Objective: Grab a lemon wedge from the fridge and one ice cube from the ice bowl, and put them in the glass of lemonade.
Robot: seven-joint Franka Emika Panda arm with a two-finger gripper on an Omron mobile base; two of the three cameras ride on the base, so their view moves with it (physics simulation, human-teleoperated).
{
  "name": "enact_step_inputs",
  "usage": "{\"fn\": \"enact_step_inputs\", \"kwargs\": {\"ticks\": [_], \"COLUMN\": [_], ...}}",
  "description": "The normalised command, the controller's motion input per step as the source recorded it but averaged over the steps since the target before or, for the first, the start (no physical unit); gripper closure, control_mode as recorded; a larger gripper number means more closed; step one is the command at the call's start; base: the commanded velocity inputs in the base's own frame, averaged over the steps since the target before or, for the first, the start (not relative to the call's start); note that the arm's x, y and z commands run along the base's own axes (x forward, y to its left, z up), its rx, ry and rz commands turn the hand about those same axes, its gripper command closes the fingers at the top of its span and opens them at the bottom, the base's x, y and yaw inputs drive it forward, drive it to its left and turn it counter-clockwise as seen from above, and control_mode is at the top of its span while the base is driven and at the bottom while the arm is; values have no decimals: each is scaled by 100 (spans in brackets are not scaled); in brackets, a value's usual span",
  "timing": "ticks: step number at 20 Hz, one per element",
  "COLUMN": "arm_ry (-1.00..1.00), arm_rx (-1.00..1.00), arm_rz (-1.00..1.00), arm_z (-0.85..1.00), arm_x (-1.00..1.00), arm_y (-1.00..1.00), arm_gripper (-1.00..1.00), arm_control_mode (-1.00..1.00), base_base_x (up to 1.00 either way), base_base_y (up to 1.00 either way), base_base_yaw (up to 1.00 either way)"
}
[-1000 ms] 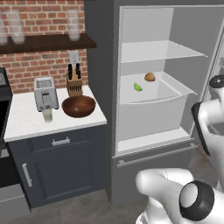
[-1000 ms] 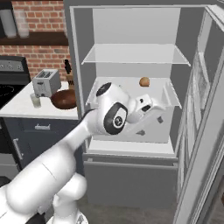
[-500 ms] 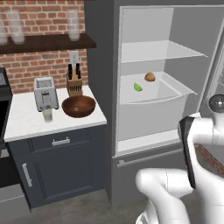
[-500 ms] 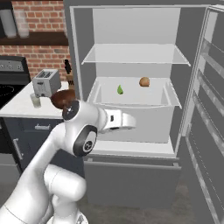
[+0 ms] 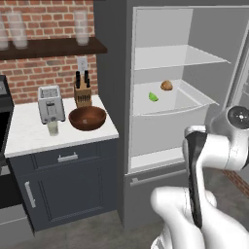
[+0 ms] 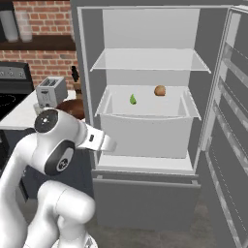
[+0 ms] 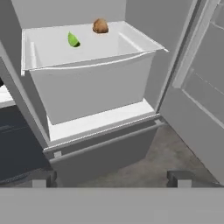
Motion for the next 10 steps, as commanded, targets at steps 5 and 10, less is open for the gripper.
{"fn": "enact_step_inputs", "kwargs": {"ticks": [5, 10], "arm_ry": [1, 0], "arm_rx": [37, 23], "arm_rz": [2, 15], "arm_z": [-12, -75], "arm_x": [-30, -8], "arm_y": [100, 72], "arm_gripper": [-100, -100], "arm_control_mode": [-100, -100], "base_base_x": [0, 0], "base_base_y": [0, 0], "base_base_yaw": [0, 0]}}
